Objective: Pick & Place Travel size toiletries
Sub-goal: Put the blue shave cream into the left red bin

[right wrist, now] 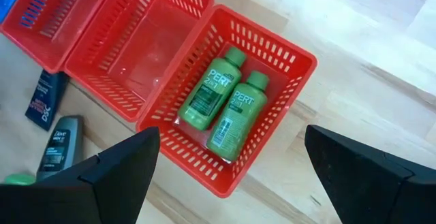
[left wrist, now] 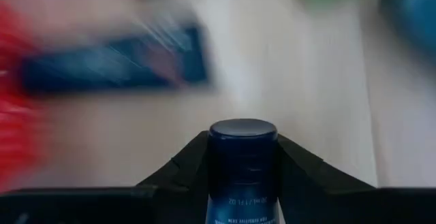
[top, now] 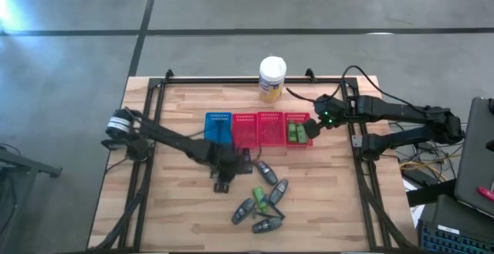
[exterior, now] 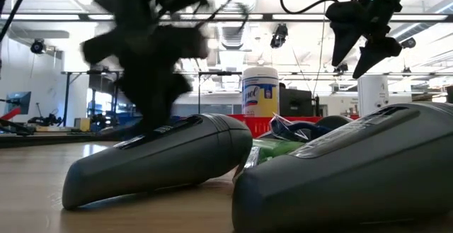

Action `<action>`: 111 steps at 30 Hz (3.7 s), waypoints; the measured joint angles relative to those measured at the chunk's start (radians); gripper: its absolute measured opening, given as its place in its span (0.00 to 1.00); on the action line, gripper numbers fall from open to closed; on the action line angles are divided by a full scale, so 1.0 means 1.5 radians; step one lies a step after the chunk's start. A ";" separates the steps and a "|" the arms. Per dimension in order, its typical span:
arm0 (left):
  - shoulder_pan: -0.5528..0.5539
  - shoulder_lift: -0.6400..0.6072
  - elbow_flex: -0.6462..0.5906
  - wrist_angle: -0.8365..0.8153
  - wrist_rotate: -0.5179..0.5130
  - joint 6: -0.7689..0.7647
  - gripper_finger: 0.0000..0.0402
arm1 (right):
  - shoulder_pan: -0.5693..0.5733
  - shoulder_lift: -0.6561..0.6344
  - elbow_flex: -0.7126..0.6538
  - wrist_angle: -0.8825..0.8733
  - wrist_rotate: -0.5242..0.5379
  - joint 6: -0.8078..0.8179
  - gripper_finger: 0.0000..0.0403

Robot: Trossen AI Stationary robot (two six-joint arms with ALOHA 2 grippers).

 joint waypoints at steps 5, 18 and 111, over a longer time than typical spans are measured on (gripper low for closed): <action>0.117 -0.055 0.072 -0.015 -0.032 -0.147 0.32 | 0.001 -0.004 0.000 0.004 0.033 0.019 0.90; 0.328 -0.072 0.042 0.169 -0.120 -0.541 0.32 | 0.001 -0.003 0.000 0.037 0.060 0.021 0.90; 0.081 0.090 0.078 -0.117 0.071 0.539 0.51 | 0.045 -0.003 -0.011 0.034 -0.021 0.003 0.90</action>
